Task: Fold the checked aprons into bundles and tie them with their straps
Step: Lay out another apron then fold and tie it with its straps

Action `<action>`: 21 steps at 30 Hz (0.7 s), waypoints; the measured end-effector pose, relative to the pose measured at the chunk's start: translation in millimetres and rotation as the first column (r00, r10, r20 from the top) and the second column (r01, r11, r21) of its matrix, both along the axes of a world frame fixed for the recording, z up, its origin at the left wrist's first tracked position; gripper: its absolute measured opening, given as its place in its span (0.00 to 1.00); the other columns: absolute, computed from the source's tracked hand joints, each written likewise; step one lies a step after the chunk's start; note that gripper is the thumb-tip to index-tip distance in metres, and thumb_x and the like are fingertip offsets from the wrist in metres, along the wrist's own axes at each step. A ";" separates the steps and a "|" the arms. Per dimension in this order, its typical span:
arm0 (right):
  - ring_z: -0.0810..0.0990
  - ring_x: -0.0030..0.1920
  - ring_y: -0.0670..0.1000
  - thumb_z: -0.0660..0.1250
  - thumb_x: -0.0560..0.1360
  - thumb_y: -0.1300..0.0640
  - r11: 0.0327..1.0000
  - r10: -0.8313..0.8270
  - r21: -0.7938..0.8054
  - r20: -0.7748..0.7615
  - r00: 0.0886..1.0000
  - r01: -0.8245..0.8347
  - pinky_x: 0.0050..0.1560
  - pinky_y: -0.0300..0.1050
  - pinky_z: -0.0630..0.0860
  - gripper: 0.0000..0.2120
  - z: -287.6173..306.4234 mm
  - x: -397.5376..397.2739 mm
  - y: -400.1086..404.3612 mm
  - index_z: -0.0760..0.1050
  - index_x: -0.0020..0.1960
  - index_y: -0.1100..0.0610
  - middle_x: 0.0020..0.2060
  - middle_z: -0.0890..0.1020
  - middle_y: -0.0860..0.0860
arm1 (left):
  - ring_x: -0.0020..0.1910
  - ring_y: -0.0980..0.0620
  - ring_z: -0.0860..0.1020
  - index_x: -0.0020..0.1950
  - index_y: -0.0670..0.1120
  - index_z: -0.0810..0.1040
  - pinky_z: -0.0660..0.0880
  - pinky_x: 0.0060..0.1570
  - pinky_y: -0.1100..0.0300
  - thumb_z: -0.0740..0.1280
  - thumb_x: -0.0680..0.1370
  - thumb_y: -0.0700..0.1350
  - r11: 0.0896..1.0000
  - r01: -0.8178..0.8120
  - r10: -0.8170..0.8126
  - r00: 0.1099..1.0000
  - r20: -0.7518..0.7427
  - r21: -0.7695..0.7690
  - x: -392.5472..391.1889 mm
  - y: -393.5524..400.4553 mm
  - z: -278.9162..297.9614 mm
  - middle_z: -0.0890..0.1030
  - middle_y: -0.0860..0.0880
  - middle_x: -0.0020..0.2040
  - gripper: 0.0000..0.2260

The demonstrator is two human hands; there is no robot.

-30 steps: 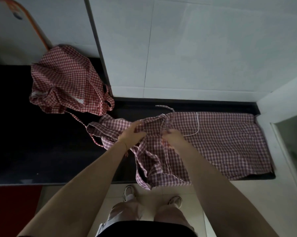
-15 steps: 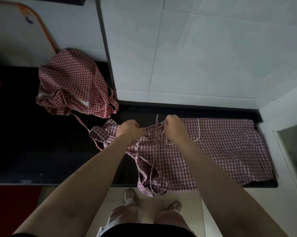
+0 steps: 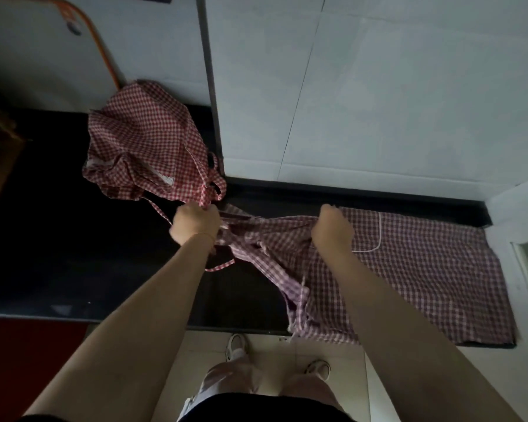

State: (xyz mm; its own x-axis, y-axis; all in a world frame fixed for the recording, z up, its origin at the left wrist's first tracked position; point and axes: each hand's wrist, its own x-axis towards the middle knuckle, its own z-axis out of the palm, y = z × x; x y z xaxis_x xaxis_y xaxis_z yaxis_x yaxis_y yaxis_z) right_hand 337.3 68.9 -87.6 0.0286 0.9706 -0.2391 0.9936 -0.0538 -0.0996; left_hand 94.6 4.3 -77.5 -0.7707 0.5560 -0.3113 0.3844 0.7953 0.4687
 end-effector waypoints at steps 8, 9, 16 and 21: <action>0.77 0.54 0.56 0.65 0.79 0.61 0.998 -0.056 0.000 0.116 0.992 0.056 0.52 0.50 0.72 0.07 17.4 2.6 13.1 0.76 0.56 0.59 0.54 0.80 0.56 | 0.68 0.40 0.67 0.68 0.41 0.71 0.64 0.66 0.43 0.64 0.78 0.46 0.891 -0.454 0.453 0.891 -0.026 -0.024 -54.9 -18.4 -4.9 0.71 0.40 0.69 0.20; 0.75 0.60 0.57 0.65 0.79 0.58 1.000 0.021 -0.006 0.136 0.990 -0.021 0.57 0.52 0.70 0.08 16.1 -1.2 11.8 0.76 0.57 0.58 0.57 0.79 0.56 | 0.69 0.40 0.66 0.69 0.42 0.69 0.64 0.66 0.44 0.65 0.76 0.43 0.947 -0.319 0.315 0.945 -0.087 -0.032 -48.3 -18.1 -4.4 0.69 0.40 0.70 0.21; 0.74 0.62 0.57 0.63 0.79 0.51 0.945 0.319 -0.050 -0.068 0.945 -0.322 0.72 0.62 0.57 0.22 6.3 -47.2 -2.7 0.64 0.71 0.55 0.54 0.80 0.51 | 0.64 0.44 0.73 0.66 0.50 0.76 0.67 0.67 0.46 0.61 0.76 0.43 0.822 0.568 -0.568 0.823 -0.005 -0.041 -3.1 4.2 -21.4 0.77 0.47 0.64 0.18; 0.78 0.56 0.57 0.58 0.82 0.46 0.944 0.329 -0.021 -0.037 0.943 -0.330 0.67 0.59 0.63 0.16 -3.2 -59.1 -2.1 0.75 0.60 0.57 0.49 0.80 0.53 | 0.63 0.41 0.75 0.69 0.43 0.73 0.71 0.64 0.50 0.56 0.83 0.48 0.793 0.585 -0.518 0.795 0.315 -0.170 -14.2 3.7 -35.9 0.77 0.42 0.65 0.17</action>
State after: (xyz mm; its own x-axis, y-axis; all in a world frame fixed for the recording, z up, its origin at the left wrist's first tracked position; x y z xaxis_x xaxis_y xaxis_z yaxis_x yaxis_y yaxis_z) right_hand 278.3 66.9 -90.8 -0.3003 0.9177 -0.2601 0.9524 0.2733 -0.1352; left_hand 80.4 7.9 -113.4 -0.2375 0.7410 -0.6281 0.6947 0.5815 0.4233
